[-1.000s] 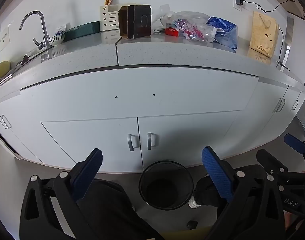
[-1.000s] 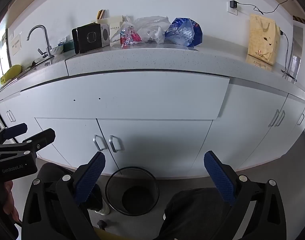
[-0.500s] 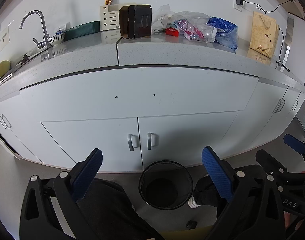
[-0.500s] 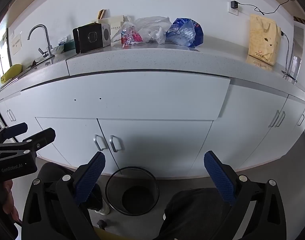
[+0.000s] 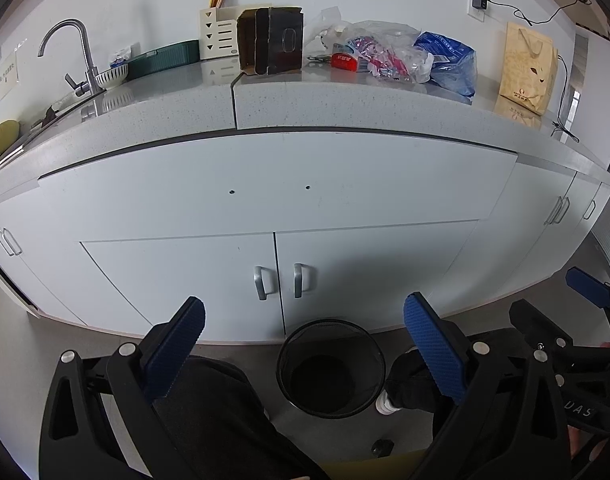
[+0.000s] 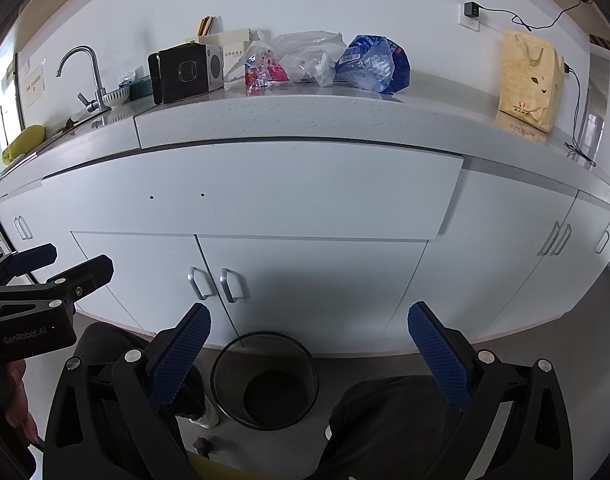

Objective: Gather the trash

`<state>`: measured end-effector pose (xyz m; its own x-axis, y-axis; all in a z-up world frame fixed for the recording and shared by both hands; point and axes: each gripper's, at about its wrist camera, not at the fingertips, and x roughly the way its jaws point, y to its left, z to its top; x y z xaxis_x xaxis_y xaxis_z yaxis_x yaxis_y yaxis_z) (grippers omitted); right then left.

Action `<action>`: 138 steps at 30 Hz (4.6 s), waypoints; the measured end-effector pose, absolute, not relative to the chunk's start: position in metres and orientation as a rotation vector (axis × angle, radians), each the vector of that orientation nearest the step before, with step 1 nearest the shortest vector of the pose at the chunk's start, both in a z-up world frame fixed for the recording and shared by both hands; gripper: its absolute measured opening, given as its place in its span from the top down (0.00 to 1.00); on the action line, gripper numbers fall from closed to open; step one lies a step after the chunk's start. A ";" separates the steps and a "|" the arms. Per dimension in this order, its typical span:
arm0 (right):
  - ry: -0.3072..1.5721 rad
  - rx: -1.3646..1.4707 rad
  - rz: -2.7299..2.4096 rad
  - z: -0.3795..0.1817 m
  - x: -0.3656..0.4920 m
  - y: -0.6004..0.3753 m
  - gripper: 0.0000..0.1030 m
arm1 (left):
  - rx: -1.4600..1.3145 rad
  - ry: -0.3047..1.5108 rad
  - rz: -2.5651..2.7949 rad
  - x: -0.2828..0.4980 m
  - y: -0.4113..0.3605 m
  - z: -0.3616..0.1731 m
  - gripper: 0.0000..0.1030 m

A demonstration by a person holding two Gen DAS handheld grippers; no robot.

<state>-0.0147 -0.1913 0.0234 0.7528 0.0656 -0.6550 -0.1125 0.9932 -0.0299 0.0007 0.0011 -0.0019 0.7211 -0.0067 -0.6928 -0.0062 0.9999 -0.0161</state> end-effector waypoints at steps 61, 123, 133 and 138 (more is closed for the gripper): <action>0.696 -0.055 0.096 0.034 -0.013 -0.196 0.03 | 0.016 0.739 -0.019 -0.003 -0.006 0.005 0.04; 0.673 0.128 0.190 0.152 0.322 -0.275 0.87 | -0.053 0.511 -0.140 0.238 0.034 0.079 0.95; 0.554 0.119 0.212 0.181 0.294 -0.277 0.86 | -0.102 0.461 -0.115 0.227 0.046 0.089 0.97; 0.527 0.108 0.225 0.189 0.280 -0.275 0.86 | -0.116 0.412 -0.092 0.216 0.051 0.102 0.96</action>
<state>0.2798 -0.2752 0.1889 0.8405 0.2399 -0.4858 -0.1844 0.9698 0.1599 0.2158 0.0508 0.1016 0.9124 -0.1122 -0.3936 0.0653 0.9893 -0.1306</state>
